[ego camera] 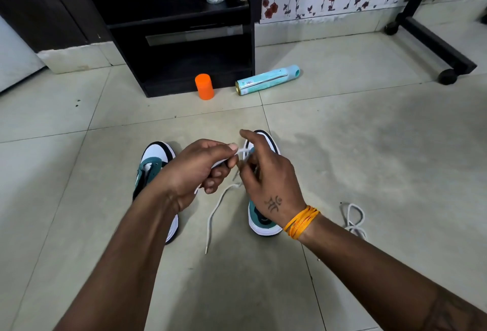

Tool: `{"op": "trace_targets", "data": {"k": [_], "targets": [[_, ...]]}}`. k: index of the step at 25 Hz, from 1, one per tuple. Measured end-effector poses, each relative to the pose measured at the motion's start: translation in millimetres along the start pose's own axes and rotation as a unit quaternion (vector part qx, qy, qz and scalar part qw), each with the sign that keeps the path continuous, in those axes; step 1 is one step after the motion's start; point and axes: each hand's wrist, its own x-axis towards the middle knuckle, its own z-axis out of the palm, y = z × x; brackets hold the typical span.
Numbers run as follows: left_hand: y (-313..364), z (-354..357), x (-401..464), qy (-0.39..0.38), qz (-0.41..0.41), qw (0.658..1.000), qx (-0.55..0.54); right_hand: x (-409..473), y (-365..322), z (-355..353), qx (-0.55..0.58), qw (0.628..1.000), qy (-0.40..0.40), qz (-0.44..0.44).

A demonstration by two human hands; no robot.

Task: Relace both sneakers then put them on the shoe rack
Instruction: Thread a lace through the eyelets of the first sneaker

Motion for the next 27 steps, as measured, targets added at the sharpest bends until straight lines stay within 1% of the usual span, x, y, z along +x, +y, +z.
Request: {"op": "trace_targets", "data": {"k": [2,3,6,8,12,14,16,18,22,25,27], "targets": [[0,1,0,-0.007,0.001,1.0,0.0,-1,-4,2,-0.005,0.999,0.026,-0.045],[2,2,-1,-0.01,0.004,1.0,0.001,0,0,3,-0.017,0.998,0.029,-0.05],[3,1,-2,-0.006,0.005,1.0,0.008,3,19,5,-0.047,0.999,0.021,-0.006],[1,0,-1,-0.004,-0.002,1.0,0.009,0,17,4,-0.044,0.999,0.022,-0.007],[-4,1,1,-0.015,-0.007,1.0,0.007,-1,2,3,0.0,0.997,0.029,-0.069],[-4,2,1,-0.02,0.002,1.0,0.015,1,5,3,0.008,0.998,0.033,-0.057],[-3,3,1,-0.031,0.001,0.999,0.016,0,12,3,-0.008,0.998,0.041,-0.045],[-5,5,2,-0.034,-0.005,0.999,0.005,-3,16,3,-0.01,0.998,0.033,-0.045],[-10,10,5,0.013,0.011,0.998,-0.057,-3,19,5,0.0,0.999,0.03,-0.016],[-13,18,8,0.024,0.036,0.996,-0.072,-5,21,5,0.025,1.0,0.014,-0.008],[-17,22,11,0.039,0.033,0.995,-0.091,-7,23,5,0.042,0.999,0.002,0.007]]}}
